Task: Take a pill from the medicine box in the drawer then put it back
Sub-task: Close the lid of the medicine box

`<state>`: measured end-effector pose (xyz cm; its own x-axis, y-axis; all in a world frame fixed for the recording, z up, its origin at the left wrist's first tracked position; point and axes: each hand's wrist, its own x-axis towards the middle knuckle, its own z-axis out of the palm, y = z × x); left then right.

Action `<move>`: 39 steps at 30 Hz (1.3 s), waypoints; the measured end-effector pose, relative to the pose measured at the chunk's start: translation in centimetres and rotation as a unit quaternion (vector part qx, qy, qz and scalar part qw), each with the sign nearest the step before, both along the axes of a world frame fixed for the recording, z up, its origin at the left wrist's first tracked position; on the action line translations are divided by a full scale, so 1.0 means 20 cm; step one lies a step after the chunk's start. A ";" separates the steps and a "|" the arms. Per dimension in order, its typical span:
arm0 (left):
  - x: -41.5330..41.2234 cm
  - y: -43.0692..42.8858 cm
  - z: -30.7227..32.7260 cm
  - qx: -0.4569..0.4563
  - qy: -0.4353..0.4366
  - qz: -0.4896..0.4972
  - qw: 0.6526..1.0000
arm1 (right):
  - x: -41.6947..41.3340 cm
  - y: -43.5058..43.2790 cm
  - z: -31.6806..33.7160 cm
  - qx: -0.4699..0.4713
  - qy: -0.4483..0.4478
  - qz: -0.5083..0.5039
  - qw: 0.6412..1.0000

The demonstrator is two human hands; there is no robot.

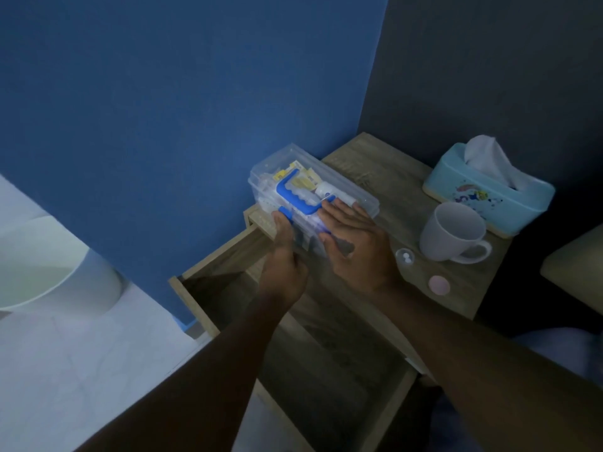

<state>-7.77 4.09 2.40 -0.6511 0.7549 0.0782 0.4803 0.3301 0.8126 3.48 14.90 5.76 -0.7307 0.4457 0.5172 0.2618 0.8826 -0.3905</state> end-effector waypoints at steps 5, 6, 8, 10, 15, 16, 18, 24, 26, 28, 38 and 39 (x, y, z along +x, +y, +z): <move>-0.10 -0.06 0.08 -0.012 0.004 -0.033 0.999 | 0.00 -0.01 0.05 -0.012 -0.038 0.003 0.999; -0.12 -0.08 0.11 -0.010 -0.007 -0.034 0.999 | 0.01 -0.01 0.06 -0.045 -0.036 0.009 0.998; -0.16 -0.11 0.17 -0.010 -0.010 -0.019 1.000 | 0.02 -0.02 0.10 -0.150 -0.002 -0.010 0.989; -0.23 -0.11 0.23 0.001 0.011 0.010 1.000 | 0.05 -0.02 0.14 -0.244 0.054 -0.079 0.965; -0.38 -0.02 0.37 0.000 0.043 0.053 0.998 | 0.05 0.02 0.17 -0.366 0.092 -0.214 0.901; -0.40 0.01 0.38 -0.017 0.030 0.060 0.998 | 0.03 0.03 0.18 -0.391 0.083 -0.230 0.887; -0.44 0.09 0.40 -0.047 -0.002 0.067 0.997 | -0.01 0.05 0.17 -0.422 0.063 -0.252 0.869; -0.51 0.24 0.33 -0.076 -0.068 0.101 0.990 | -0.07 0.13 0.13 -0.377 0.060 -0.311 0.870; -0.52 0.23 0.29 -0.053 -0.093 0.101 0.989 | -0.07 0.16 0.10 -0.391 0.068 -0.312 0.863; -0.53 0.23 0.28 -0.020 -0.116 0.106 0.987 | -0.06 0.18 0.09 -0.427 0.088 -0.305 0.847; -0.37 0.10 0.32 0.049 -0.228 0.185 0.955 | 0.12 0.09 0.14 -0.483 0.118 -0.293 0.817; -0.35 0.07 0.33 0.054 -0.238 0.187 0.951 | 0.15 0.06 0.15 -0.486 0.122 -0.285 0.817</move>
<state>-14.72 5.55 9.09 -0.8539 0.4672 -0.2291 -0.0859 0.3077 0.9476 6.42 16.14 8.73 -0.1894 0.9645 -0.1842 0.3327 -0.1134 -0.9362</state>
